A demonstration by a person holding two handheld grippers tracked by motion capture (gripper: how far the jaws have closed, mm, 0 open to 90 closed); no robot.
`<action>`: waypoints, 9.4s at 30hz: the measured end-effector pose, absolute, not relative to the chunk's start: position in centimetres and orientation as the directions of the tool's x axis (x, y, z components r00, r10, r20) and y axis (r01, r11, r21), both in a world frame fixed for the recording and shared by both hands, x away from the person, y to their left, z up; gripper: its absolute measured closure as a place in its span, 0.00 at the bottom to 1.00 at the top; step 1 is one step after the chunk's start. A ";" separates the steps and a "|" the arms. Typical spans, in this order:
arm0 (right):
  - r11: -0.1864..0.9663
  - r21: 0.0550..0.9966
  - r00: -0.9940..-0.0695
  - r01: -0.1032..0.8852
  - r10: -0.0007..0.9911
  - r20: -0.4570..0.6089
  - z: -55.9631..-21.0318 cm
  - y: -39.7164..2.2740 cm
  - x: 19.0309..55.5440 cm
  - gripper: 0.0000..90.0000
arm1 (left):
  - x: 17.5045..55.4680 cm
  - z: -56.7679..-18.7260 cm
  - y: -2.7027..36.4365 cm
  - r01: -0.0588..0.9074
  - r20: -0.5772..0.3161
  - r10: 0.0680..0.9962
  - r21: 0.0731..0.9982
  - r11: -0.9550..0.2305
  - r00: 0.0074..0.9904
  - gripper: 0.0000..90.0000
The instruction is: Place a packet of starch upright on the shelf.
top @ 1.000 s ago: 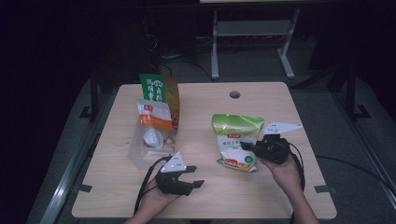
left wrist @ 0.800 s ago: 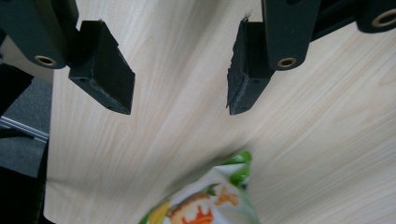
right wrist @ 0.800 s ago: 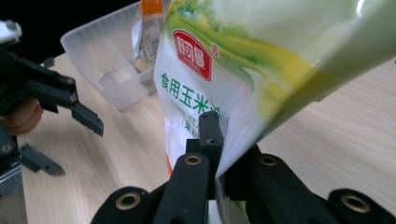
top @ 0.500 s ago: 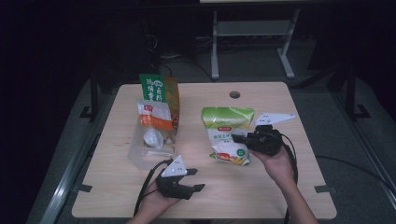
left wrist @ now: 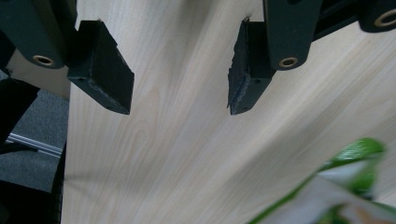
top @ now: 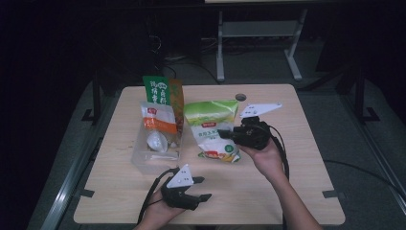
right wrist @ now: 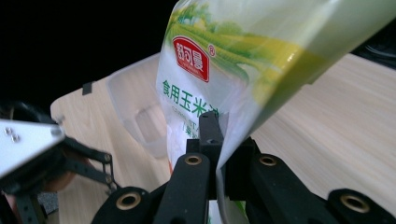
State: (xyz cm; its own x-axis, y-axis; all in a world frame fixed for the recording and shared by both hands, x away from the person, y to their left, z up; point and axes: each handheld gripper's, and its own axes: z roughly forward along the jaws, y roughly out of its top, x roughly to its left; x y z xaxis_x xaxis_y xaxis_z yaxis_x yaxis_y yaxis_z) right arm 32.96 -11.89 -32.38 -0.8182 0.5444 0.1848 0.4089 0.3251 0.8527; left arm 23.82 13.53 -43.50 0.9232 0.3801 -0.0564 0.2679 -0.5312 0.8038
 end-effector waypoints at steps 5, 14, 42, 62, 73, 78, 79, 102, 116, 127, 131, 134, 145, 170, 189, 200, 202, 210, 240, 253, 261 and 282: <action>0.325 0.860 -0.833 0.393 0.523 0.182 -31.4 -10.3 33.3 0.98 | 23.5 -43.5 13.4 0.259 -0.052 0.375 0.809 -0.528 0.926 0.45; 0.342 0.862 -0.857 0.373 0.484 0.179 -30.2 -7.6 33.8 0.98 | 23.3 -43.3 13.5 0.255 -0.049 0.372 0.811 -0.527 0.927 0.45; 0.387 0.858 -0.909 0.338 0.370 0.191 -30.0 2.0 35.7 0.98 | 22.9 -43.4 13.4 0.251 -0.052 0.370 0.821 -0.514 0.928 0.44; 0.429 0.821 -0.914 0.376 0.316 0.253 -33.1 6.8 37.4 0.98 | 22.9 -44.0 13.4 0.258 -0.051 0.369 0.802 -0.539 0.928 0.43; 0.454 0.795 -0.909 0.404 0.295 0.293 -35.3 8.3 37.9 0.98 | 23.0 -44.1 13.5 0.261 -0.053 0.369 0.799 -0.542 0.928 0.43; 0.475 0.783 -0.911 0.402 0.289 0.293 -36.2 8.8 37.7 0.98 | 22.9 -44.2 13.4 0.256 -0.050 0.364 0.797 -0.547 0.930 0.43; 0.479 0.781 -0.912 0.400 0.290 0.290 -36.4 8.8 37.8 0.97 | 22.9 -44.2 13.4 0.258 -0.051 0.365 0.797 -0.546 0.930 0.43; 0.539 0.767 -0.935 0.348 0.260 0.241 -36.0 6.9 37.5 0.98 | 23.3 -44.4 13.4 0.261 -0.045 0.370 0.788 -0.558 0.928 0.43; 0.539 0.753 -0.923 0.379 0.275 0.268 -37.6 5.1 37.5 0.99 | 23.3 -44.6 13.2 0.273 -0.055 0.377 0.787 -0.554 0.925 0.43; 0.486 0.778 -0.916 0.398 0.260 0.306 -37.0 4.4 37.8 0.87 | 23.4 -44.5 13.4 0.271 -0.048 0.384 0.788 -0.552 0.922 0.43; 0.503 0.773 -0.920 0.387 0.260 0.291 -36.7 4.4 37.9 0.90 | 23.4 -44.4 13.4 0.270 -0.045 0.389 0.791 -0.548 0.920 0.43; 0.515 0.771 -0.926 0.374 0.253 0.280 -36.7 4.5 37.8 0.94 | 23.5 -44.4 13.5 0.272 -0.045 0.392 0.791 -0.547 0.919 0.43; 0.529 0.772 -0.934 0.353 0.243 0.261 -36.8 4.5 37.7 0.98 | 23.5 -44.3 13.5 0.272 -0.045 0.394 0.794 -0.543 0.918 0.43; 0.501 0.781 -0.926 0.373 0.249 0.283 -35.8 2.1 37.7 0.70 | 23.8 -44.2 13.6 0.266 -0.033 0.392 0.786 -0.559 0.920 0.41; 0.487 0.777 -0.910 0.400 0.313 0.272 -35.5 -2.2 37.8 0.62 | 23.9 -44.3 13.6 0.274 -0.040 0.399 0.788 -0.551 0.916 0.40; 0.473 0.771 -0.891 0.426 0.368 0.267 -35.4 -4.8 38.1 0.54 | 24.1 -44.1 13.8 0.277 -0.041 0.406 0.792 -0.544 0.913 0.40; 0.470 0.770 -0.887 0.431 0.378 0.266 -35.4 -5.3 38.1 0.54 | 24.1 -44.1 13.8 0.279 -0.043 0.406 0.792 -0.543 0.913 0.40; 0.476 0.753 -0.872 0.454 0.410 0.266 -35.9 -7.0 38.2 0.51 | 24.1 -44.2 13.7 0.280 -0.043 0.408 0.792 -0.543 0.912 0.39; 0.447 0.726 -0.815 0.523 0.511 0.272 -36.6 -13.0 37.7 0.45 | 24.4 -43.9 14.0 0.284 -0.045 0.421 0.802 -0.526 0.906 0.36; 0.417 0.715 -0.777 0.561 0.563 0.281 -37.3 -16.4 36.8 0.44 | 24.5 -43.8 14.1 0.290 -0.045 0.428 0.799 -0.527 0.903 0.34; 0.398 0.712 -0.756 0.579 0.588 0.286 -38.0 -18.3 36.1 0.43 | 24.5 -43.8 14.1 0.293 -0.048 0.431 0.801 -0.522 0.901 0.34; 0.363 0.690 -0.709 0.626 0.634 0.309 -40.3 -22.1 34.6 0.41 | 24.5 -43.8 14.2 0.295 -0.046 0.438 0.802 -0.520 0.898 0.34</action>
State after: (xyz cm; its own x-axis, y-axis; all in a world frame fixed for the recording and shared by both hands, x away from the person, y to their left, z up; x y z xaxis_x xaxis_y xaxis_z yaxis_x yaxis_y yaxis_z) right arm 34.55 -22.10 -40.33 -0.7088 0.6341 0.3089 0.6259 0.3635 0.6900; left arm 24.55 14.23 -43.78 0.8978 0.4380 -0.0461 0.2949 -0.5202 0.8015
